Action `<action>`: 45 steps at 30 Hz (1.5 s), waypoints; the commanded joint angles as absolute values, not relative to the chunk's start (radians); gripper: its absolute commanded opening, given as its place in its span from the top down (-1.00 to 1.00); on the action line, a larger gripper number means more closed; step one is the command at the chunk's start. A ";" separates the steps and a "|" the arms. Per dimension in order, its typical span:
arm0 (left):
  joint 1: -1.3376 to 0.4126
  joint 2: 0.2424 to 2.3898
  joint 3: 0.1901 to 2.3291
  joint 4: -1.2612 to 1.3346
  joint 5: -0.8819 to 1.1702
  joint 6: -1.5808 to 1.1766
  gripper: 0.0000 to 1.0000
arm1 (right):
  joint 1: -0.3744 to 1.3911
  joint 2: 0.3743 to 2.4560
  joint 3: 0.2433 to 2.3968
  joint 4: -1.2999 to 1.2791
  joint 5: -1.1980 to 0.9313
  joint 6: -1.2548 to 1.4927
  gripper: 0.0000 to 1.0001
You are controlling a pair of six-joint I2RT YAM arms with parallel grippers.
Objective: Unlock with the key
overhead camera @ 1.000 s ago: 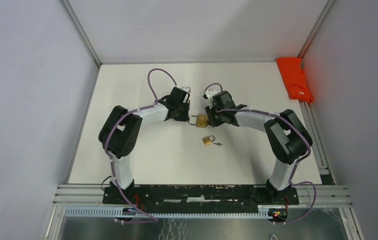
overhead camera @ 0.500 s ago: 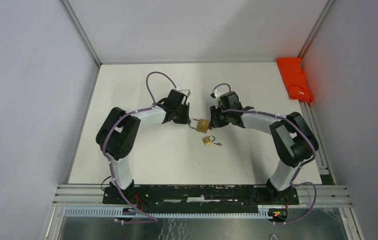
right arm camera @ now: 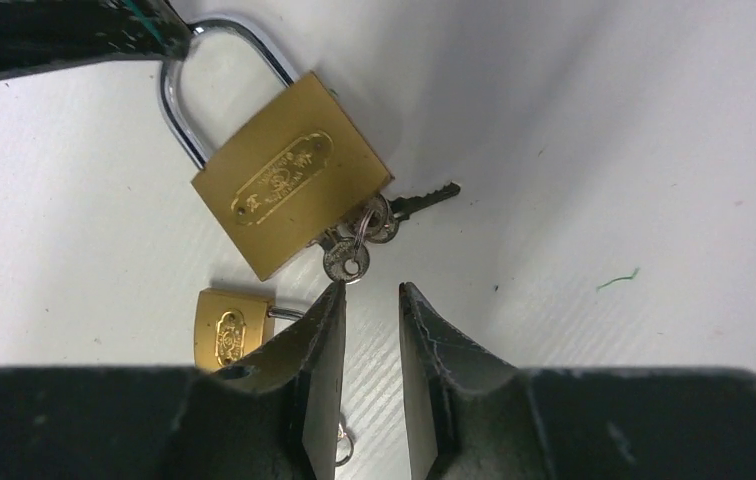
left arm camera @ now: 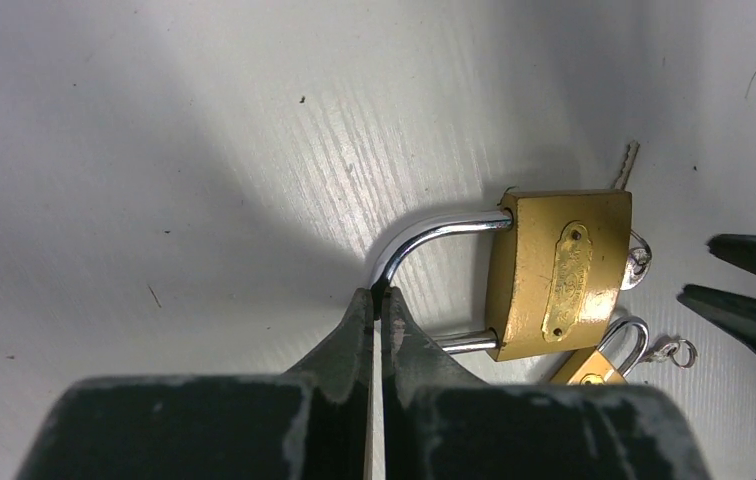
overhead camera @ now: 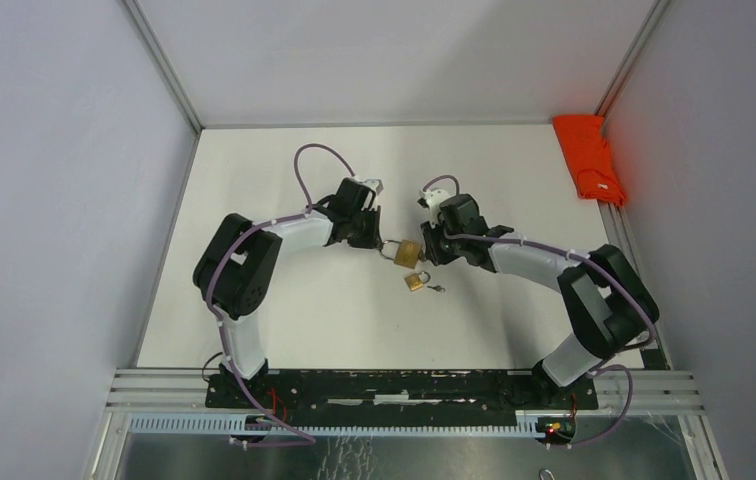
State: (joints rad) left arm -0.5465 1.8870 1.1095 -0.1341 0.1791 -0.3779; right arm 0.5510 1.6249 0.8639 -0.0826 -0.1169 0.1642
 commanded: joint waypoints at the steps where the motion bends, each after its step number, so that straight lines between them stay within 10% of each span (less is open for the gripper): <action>1: -0.547 1.954 1.142 -0.281 0.173 -0.376 0.96 | 0.606 1.556 0.868 -0.092 0.110 0.063 0.38; 25: -0.398 1.913 1.325 -0.312 0.225 -0.372 0.96 | 0.842 1.736 1.115 -0.229 0.449 -0.147 0.45; 45: -0.373 1.480 1.292 -0.471 -0.210 -0.403 0.90 | 0.907 1.918 1.185 -0.218 0.521 -0.254 0.51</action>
